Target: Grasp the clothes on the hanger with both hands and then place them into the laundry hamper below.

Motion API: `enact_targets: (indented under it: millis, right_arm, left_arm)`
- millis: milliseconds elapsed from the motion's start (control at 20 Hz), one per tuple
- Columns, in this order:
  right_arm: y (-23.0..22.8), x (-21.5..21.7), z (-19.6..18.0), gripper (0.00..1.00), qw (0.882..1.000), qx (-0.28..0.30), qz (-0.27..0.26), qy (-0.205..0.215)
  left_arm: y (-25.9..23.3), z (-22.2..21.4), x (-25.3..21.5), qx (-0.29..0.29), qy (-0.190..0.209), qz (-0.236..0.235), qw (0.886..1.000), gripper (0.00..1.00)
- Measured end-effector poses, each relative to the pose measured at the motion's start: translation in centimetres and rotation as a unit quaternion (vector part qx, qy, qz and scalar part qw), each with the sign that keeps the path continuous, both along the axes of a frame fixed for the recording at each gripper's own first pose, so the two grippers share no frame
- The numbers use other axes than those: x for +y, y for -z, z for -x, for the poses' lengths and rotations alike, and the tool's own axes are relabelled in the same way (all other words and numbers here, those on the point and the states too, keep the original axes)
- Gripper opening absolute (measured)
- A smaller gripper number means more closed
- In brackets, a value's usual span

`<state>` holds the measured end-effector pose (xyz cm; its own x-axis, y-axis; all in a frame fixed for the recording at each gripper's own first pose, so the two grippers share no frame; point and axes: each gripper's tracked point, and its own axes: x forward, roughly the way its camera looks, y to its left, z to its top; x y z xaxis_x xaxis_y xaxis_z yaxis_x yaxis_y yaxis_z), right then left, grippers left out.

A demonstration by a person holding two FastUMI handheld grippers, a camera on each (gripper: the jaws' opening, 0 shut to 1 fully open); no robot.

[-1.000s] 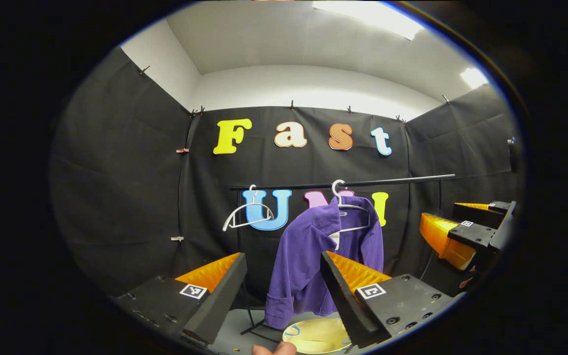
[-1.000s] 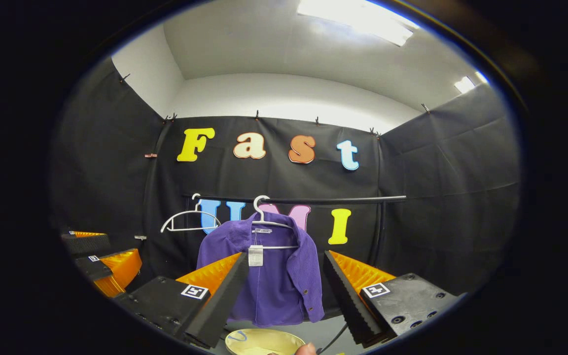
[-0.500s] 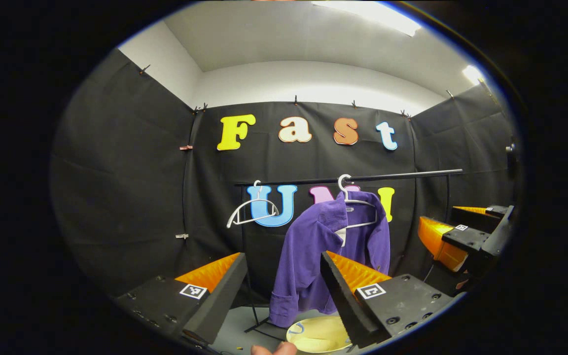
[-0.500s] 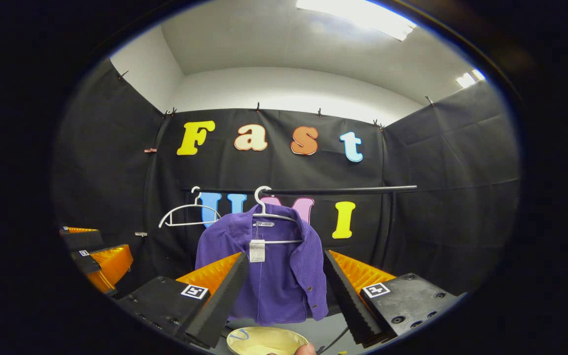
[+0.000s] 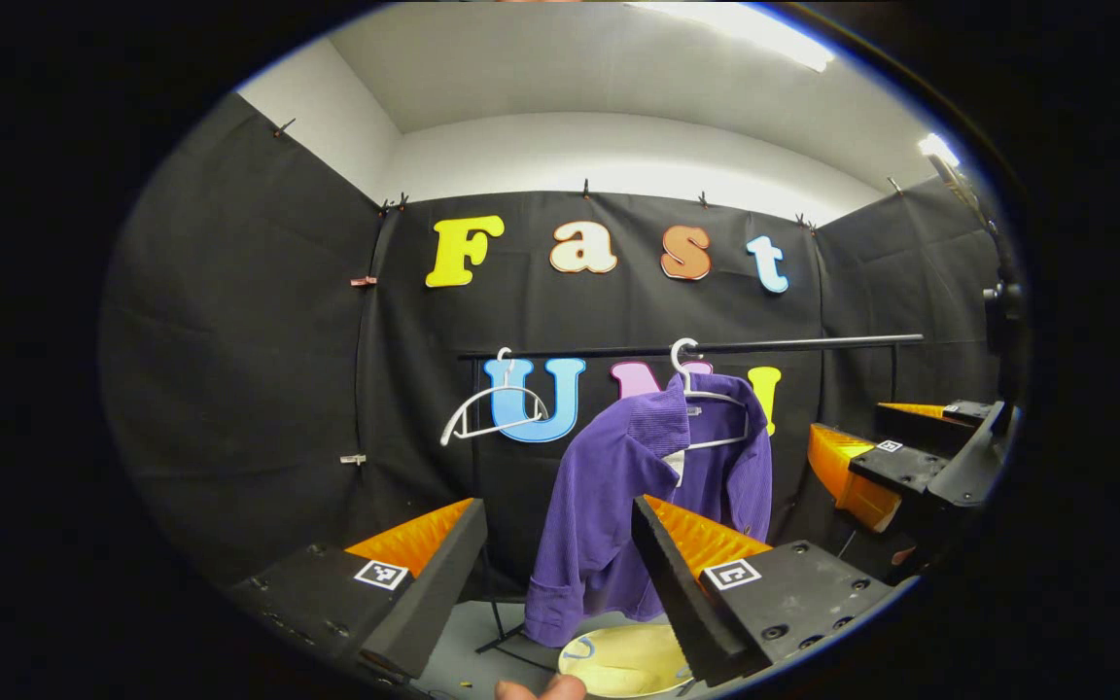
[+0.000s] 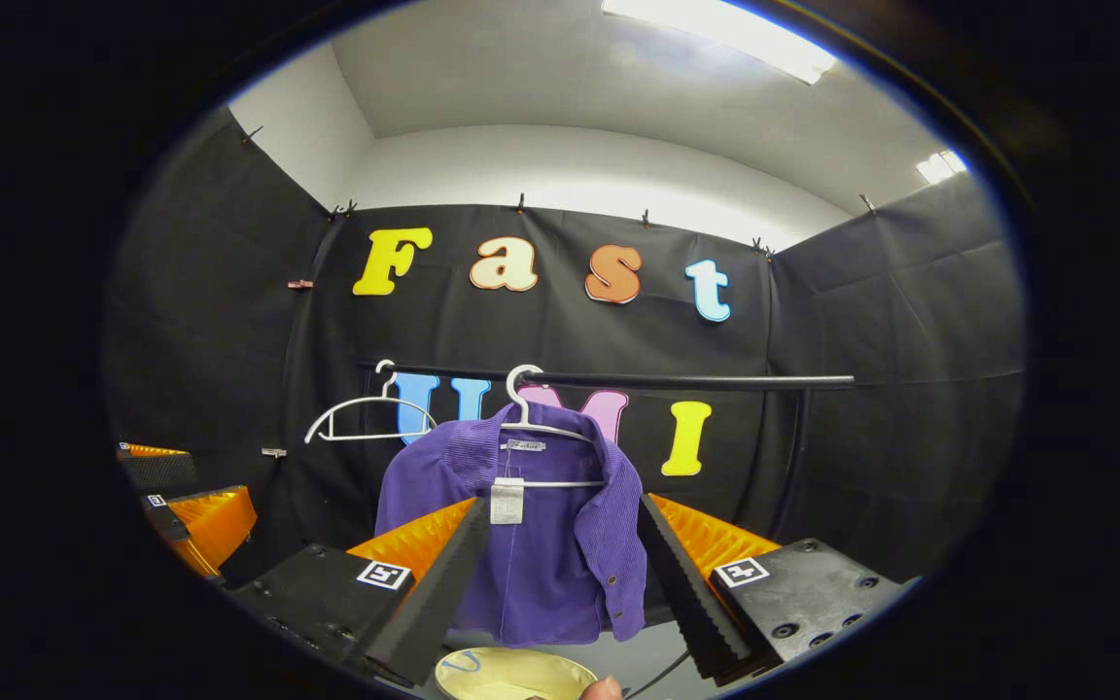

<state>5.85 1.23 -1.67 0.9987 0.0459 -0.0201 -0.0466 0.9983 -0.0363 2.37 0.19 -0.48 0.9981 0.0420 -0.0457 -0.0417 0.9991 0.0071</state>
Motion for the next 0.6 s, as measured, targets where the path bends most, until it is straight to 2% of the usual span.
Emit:
enact_targets:
  millis: [250,350,600]
  right_arm:
    - [0.7,-0.7,-3.5,0.97,1.0,-0.003,-0.013,-0.012]
    - [1.1,-1.2,-4.9,0.97,1.0,-0.004,-0.019,-0.014]
    - [2.3,-1.7,-8.7,0.97,1.0,-0.013,-0.011,-0.02]
  left_arm:
    - [-0.1,-2.9,-1.5,0.0,-0.009,-0.007,1.0,0.94]
    - [-0.2,-4.2,-2.5,-0.002,-0.005,-0.006,1.0,0.92]
    - [0.9,-8.7,-3.4,0.0,0.008,0.005,1.0,0.94]
